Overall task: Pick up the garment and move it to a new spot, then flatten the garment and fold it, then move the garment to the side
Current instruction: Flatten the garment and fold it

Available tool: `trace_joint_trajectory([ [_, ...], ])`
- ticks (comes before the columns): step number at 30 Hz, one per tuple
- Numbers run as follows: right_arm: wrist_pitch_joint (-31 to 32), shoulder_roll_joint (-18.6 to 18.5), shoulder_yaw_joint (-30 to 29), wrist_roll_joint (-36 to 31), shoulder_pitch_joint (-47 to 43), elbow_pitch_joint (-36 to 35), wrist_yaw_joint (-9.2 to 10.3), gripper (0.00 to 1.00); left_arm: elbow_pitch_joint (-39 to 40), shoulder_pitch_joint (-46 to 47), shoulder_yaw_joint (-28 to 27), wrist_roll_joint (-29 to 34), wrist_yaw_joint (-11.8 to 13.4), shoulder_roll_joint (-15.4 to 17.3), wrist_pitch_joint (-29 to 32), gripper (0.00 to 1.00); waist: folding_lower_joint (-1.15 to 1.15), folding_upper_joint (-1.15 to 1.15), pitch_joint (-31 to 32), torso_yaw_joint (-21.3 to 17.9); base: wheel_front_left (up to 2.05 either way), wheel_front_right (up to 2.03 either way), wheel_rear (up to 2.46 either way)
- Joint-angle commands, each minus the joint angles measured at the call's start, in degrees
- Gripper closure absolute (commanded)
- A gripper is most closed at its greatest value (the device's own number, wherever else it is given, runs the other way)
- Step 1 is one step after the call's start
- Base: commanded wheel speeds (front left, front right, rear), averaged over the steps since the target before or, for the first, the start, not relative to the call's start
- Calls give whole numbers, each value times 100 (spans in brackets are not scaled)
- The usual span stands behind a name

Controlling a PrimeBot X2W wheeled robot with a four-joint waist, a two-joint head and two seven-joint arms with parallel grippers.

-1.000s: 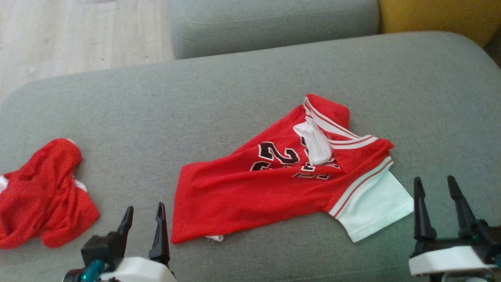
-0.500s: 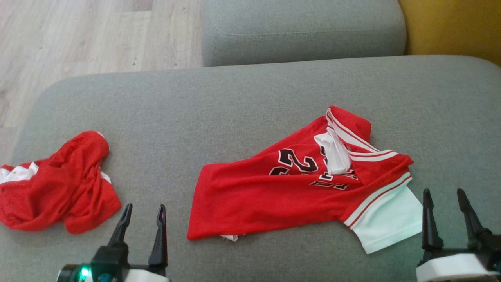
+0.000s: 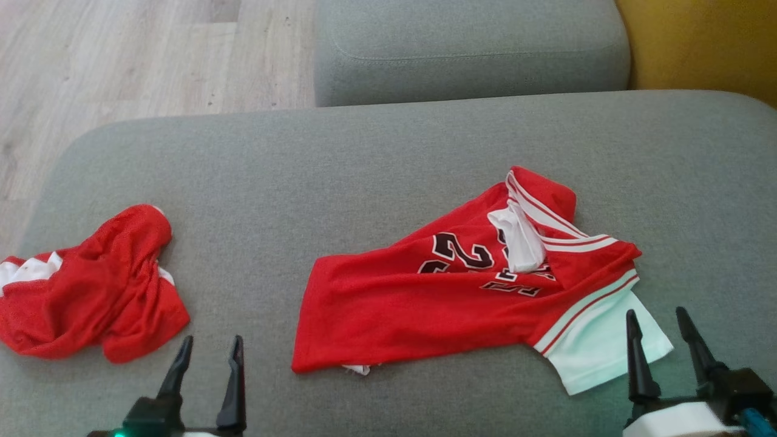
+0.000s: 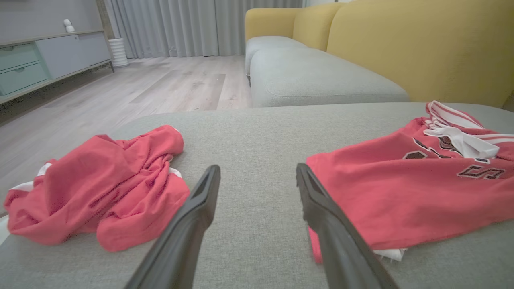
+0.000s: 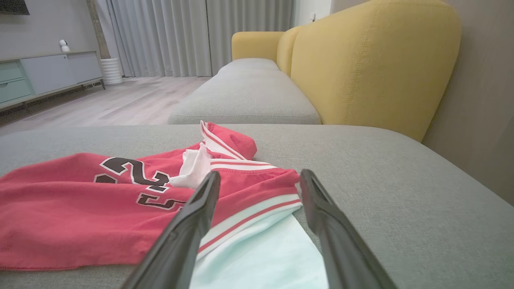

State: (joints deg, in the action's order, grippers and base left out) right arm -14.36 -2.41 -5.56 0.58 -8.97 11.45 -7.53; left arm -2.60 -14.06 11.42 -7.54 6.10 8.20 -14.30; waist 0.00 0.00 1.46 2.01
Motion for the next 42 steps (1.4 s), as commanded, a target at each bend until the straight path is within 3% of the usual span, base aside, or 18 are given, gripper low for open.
trace_joint_trajectory([
  [1,-63,-49,179,-1,190,-127,4,0,140,176,-311,60,-47,-75,-70,0,0,0,7,24,0,0,0],
  [13,68,-138,349,219,376,96,4,0,105,127,-599,225,-327,-366,-70,0,0,0,-6,0,0,0,0],
  [17,933,-469,299,286,623,-216,4,0,-357,255,-319,191,-468,-425,17,0,0,0,-74,-99,0,0,0],
  [23,2841,-1247,420,313,898,-373,4,0,-634,761,141,-28,-593,-492,1069,0,0,0,-296,-253,0,0,0],
  [27,3744,-1664,647,556,974,-325,4,0,-775,990,295,-248,-543,-512,1744,0,0,0,-455,-341,0,0,0],
  [30,4096,-1845,765,735,1032,-281,4,0,-885,1131,332,-276,-414,-517,2069,0,0,0,-553,-402,0,0,0],
  [42,4511,-2048,1058,1208,1331,-180,4,0,-828,1414,466,-304,-271,-501,2644,0,0,0,-892,-495,0,0,0],
])
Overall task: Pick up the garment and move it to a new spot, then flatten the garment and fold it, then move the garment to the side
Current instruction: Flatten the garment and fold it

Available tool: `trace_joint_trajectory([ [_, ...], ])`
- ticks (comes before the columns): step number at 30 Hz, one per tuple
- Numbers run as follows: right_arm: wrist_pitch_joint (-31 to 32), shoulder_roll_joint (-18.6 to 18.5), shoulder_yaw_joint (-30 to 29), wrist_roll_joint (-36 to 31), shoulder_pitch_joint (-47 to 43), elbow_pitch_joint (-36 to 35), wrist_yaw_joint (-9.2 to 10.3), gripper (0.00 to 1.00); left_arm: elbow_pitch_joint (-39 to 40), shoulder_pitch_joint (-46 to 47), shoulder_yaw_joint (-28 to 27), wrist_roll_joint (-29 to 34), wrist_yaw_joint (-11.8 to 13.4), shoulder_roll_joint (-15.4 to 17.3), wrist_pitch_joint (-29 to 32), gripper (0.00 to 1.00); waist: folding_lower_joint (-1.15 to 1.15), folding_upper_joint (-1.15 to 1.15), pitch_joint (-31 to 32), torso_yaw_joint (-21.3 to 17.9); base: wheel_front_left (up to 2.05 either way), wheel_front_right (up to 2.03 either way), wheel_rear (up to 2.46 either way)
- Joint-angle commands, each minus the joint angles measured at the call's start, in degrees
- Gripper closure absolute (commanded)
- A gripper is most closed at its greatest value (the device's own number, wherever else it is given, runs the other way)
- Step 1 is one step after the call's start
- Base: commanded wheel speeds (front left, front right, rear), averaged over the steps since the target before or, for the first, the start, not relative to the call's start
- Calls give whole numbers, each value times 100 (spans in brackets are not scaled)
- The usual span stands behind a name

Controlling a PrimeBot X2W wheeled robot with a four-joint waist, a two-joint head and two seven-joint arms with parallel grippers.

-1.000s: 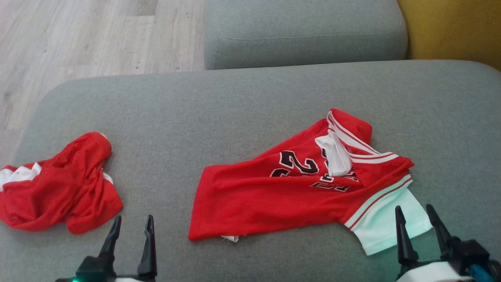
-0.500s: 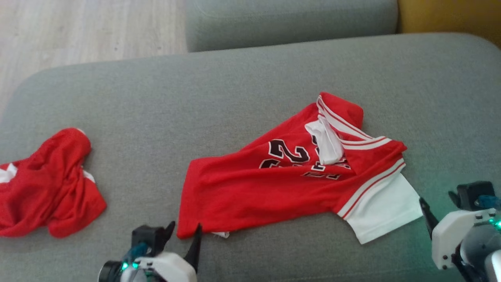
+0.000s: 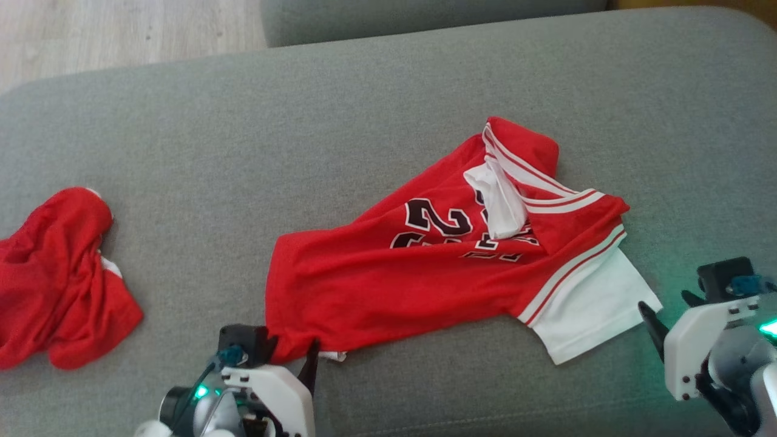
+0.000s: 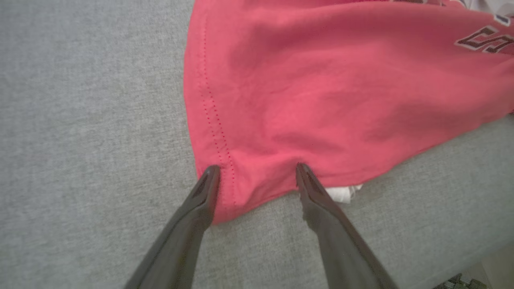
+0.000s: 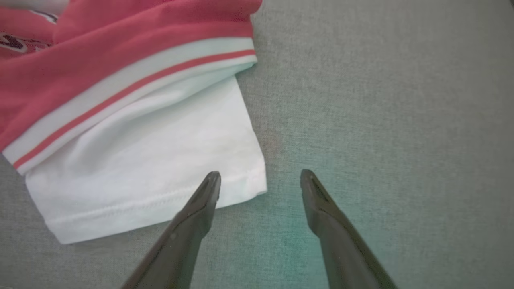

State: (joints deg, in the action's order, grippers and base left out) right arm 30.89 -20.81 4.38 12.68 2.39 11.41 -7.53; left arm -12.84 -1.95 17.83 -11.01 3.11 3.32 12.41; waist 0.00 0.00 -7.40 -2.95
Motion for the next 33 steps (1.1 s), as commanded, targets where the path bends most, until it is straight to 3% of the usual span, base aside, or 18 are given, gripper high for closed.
trace_joint_trajectory([
  [1,7,-222,93,33,219,-158,4,0,201,226,-154,64,36,-6,7,0,0,0,-31,5,0,0,0],
  [15,337,-298,625,470,655,302,4,0,-30,447,80,199,56,96,466,0,0,0,-324,51,0,0,0],
  [16,362,-299,650,520,674,338,4,0,-44,451,97,202,53,102,493,9,0,0,-343,57,0,0,0],
  [21,431,-346,726,645,737,459,4,0,-83,435,157,173,29,120,593,2,0,0,-400,82,0,0,0],
  [23,488,-343,766,739,737,497,4,0,-84,417,189,158,8,136,661,10,0,0,-416,88,0,0,0],
  [25,571,-343,817,840,723,529,4,0,-70,403,211,145,-6,155,716,27,0,0,-424,91,0,0,0],
  [26,607,-362,849,857,717,541,4,0,-66,392,229,137,-22,166,753,48,0,0,-424,92,0,0,0],
  [27,642,-369,868,895,707,556,4,15,-63,380,253,133,-44,181,794,70,0,0,-421,93,0,0,0],
  [28,687,-371,900,949,690,564,4,69,-57,366,271,120,-64,191,827,100,0,0,-413,95,0,0,0],
  [29,733,-377,944,1016,670,557,4,100,-44,348,290,100,-91,197,855,100,0,0,-404,93,0,0,0],
  [33,732,-384,988,1340,593,398,4,100,62,255,328,42,-138,241,927,100,0,0,-319,78,0,0,0],
])
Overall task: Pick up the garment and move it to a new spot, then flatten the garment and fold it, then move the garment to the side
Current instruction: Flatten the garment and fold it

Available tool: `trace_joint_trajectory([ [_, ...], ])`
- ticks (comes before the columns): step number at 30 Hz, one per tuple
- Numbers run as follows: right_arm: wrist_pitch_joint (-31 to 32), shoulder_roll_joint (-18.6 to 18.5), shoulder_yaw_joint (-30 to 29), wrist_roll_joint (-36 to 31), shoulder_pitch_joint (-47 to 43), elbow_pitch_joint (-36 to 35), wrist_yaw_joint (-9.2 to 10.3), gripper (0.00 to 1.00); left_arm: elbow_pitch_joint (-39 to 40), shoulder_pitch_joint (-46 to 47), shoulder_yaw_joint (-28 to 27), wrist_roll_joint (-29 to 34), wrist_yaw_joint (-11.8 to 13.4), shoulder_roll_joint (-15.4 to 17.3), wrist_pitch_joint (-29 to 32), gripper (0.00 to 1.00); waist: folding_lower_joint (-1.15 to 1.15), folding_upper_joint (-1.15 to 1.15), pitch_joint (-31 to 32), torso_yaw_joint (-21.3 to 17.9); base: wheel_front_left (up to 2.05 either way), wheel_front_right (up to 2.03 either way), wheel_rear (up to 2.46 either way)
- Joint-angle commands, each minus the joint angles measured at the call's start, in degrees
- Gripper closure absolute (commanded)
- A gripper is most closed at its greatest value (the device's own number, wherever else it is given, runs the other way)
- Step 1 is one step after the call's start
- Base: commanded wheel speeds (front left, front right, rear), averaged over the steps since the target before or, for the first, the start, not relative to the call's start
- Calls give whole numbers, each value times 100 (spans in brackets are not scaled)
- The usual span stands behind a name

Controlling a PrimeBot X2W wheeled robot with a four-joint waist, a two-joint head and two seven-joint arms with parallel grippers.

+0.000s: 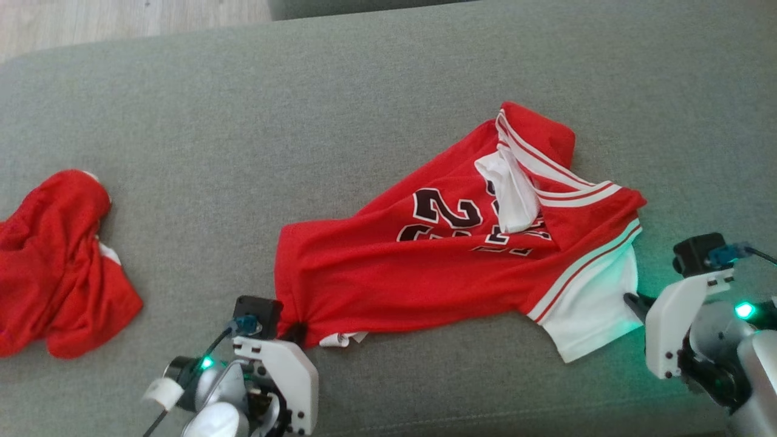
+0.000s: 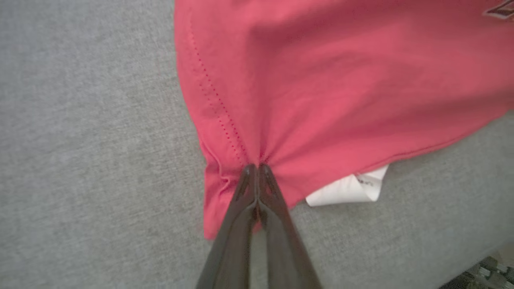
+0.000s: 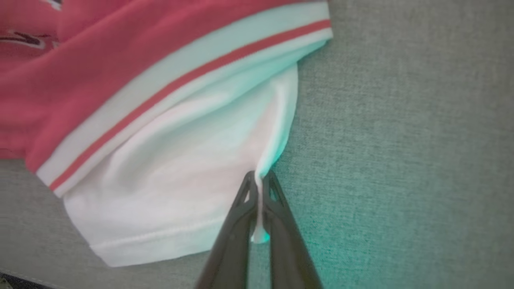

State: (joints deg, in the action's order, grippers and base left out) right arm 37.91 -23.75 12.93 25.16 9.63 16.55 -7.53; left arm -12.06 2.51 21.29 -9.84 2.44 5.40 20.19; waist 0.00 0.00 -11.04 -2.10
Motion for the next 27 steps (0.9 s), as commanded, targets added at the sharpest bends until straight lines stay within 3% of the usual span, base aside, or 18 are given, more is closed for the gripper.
trace_joint_trajectory([
  [1,30,-90,134,92,-131,-116,4,100,-16,-192,-18,-76,-71,33,149,100,0,0,44,-7,0,0,0],
  [7,-402,46,-312,801,-495,-844,4,100,532,-447,-176,-349,-54,71,132,100,0,0,256,-25,0,0,0],
  [10,-585,146,-867,1354,-843,-1706,4,100,1419,-736,-394,-621,-11,147,202,100,0,0,395,-58,0,0,0],
  [19,-341,611,-2466,2400,-1490,-3970,4,100,3782,-1140,-951,-1272,136,274,537,100,0,0,653,-87,0,0,0],
  [27,-58,1060,-3475,3031,-1177,-5565,4,100,5439,-682,-1213,-1659,76,427,921,100,0,0,694,-101,0,0,0],
])
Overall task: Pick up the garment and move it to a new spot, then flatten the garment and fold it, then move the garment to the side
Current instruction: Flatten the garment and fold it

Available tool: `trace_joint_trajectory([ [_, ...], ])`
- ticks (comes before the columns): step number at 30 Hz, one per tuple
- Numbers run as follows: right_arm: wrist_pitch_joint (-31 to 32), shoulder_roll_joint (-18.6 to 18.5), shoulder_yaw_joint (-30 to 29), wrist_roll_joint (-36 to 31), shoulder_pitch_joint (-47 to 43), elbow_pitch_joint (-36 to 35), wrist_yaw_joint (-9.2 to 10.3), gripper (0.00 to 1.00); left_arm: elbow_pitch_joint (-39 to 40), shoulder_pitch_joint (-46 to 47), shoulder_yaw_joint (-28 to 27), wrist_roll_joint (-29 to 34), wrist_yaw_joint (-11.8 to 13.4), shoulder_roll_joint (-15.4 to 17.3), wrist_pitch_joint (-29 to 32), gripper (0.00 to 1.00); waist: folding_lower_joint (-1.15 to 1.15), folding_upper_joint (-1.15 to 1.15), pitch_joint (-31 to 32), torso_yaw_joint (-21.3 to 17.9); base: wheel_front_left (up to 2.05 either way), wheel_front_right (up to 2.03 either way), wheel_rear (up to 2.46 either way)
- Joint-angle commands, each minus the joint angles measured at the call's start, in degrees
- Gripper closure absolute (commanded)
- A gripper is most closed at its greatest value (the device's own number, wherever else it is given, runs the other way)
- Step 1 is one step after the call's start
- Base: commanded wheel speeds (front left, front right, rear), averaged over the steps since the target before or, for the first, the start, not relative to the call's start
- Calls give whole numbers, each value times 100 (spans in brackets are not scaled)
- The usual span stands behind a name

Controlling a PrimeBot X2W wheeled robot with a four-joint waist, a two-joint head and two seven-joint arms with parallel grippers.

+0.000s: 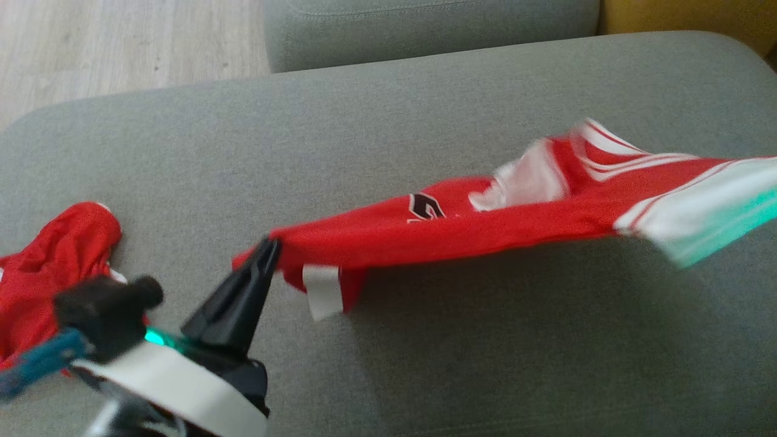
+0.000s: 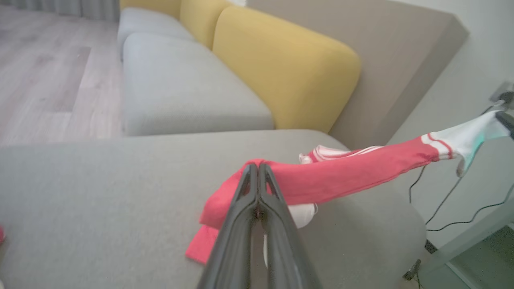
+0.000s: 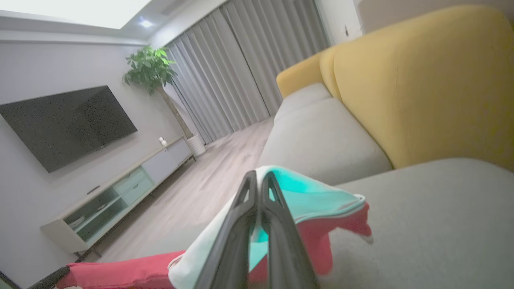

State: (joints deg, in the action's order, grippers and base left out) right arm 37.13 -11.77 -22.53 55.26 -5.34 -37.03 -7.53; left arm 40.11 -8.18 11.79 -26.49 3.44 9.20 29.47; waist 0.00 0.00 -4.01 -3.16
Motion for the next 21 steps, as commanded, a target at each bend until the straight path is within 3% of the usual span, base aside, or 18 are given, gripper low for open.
trace_joint_trajectory([
  [1,70,-125,-52,103,443,-364,4,100,418,539,-279,-39,-70,108,93,100,0,0,-32,15,0,0,0],
  [6,511,-173,-498,508,1451,-752,4,100,978,1736,-358,-412,-283,409,782,100,0,0,-185,42,0,0,0],
  [10,1075,-371,-481,426,2559,-422,4,100,769,2982,-347,-711,-408,601,1392,100,0,0,-436,53,0,0,0],
  [16,1650,-249,-8,-384,4493,761,4,100,-655,4957,-472,-877,-443,701,1902,100,0,0,-1181,202,0,0,0],
  [17,1650,-249,-8,-384,4493,761,4,100,-655,4957,-472,-877,-443,701,1902,100,0,0,-1181,202,0,0,0],
  [21,1587,108,308,-1329,5928,1817,4,100,-2103,6366,-537,-659,-423,639,1769,100,0,0,-1841,333,0,0,0],
])
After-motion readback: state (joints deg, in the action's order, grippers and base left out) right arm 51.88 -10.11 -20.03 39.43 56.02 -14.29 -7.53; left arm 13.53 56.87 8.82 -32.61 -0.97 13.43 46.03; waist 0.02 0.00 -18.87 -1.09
